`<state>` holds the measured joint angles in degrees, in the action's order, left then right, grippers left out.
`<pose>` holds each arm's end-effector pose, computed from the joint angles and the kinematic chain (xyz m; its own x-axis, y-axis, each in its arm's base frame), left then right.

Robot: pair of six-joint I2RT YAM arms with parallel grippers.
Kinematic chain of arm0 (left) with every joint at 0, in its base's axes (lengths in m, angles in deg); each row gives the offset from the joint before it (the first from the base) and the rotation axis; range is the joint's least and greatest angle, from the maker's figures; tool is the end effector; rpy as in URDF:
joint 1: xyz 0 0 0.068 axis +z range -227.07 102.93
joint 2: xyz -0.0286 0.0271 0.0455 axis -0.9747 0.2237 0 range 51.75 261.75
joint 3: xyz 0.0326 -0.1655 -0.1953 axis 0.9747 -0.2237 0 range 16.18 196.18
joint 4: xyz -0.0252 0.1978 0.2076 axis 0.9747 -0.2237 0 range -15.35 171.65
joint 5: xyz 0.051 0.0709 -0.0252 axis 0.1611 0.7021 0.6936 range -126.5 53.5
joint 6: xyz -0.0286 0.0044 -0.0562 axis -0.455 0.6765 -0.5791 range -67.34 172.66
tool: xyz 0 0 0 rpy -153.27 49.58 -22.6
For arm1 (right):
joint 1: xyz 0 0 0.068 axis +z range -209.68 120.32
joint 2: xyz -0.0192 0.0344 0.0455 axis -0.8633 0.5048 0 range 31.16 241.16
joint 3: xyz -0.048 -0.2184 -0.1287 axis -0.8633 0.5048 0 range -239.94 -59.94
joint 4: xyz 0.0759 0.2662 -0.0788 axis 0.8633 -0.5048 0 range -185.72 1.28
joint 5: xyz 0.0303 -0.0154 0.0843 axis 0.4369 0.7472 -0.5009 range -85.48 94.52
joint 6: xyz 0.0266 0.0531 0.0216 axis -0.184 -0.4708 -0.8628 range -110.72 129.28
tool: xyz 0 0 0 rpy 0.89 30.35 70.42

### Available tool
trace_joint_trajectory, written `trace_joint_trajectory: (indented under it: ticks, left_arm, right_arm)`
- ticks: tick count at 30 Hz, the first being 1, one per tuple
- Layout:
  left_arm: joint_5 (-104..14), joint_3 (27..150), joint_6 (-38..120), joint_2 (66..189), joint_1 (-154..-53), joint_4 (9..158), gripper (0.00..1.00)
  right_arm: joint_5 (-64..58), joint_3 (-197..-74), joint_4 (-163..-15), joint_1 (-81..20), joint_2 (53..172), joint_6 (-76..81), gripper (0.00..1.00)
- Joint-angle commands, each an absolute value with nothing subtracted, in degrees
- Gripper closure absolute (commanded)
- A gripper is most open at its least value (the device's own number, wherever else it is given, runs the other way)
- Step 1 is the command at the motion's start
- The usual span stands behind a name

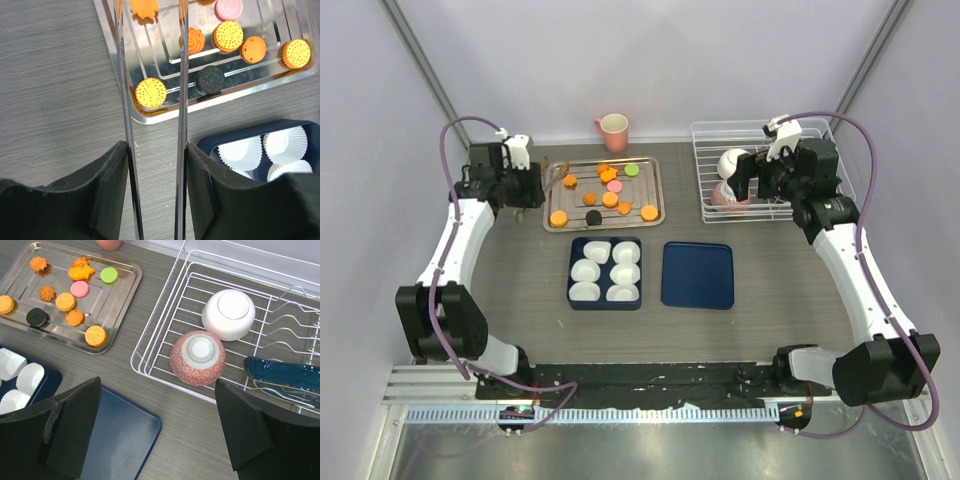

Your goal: Pack the cookies

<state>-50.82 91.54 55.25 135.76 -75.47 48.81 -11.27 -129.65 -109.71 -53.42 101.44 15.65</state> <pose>0.3639 -0.0017 0.2990 -0.6545 0.0255 -0.7556 0.1879 0.9735 -0.1300 0.3184 0.0483 0.3605 -0.3234 -0.1429 -0.9354 -0.3949 0.9187 -0.0038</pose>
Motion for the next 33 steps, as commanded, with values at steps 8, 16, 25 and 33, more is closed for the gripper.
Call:
trace_joint_trajectory:
  ticks: [8, 16, 25, 33]
  left_arm:
    - [-46.9, 93.9, 55.0, 144.3, -79.7, 56.3, 0.49]
    - [-41.0, 95.5, 55.0, 148.9, -80.9, 58.4, 0.49]
    - [-39.7, 97.3, 55.8, 151.5, -81.2, 59.4, 0.47]
    - [-39.5, 98.0, 55.9, 153.4, -81.5, 59.4, 0.46]
  right_arm:
    - [-11.8, -130.0, -107.6, -53.2, 102.4, 16.0, 0.00]
    - [-11.4, -130.0, -107.7, -53.2, 102.6, 16.2, 0.00]
    - [-11.1, -129.9, -107.7, -53.2, 102.8, 16.3, 0.00]
    - [-11.1, -129.9, -107.7, -53.2, 102.9, 16.4, 0.00]
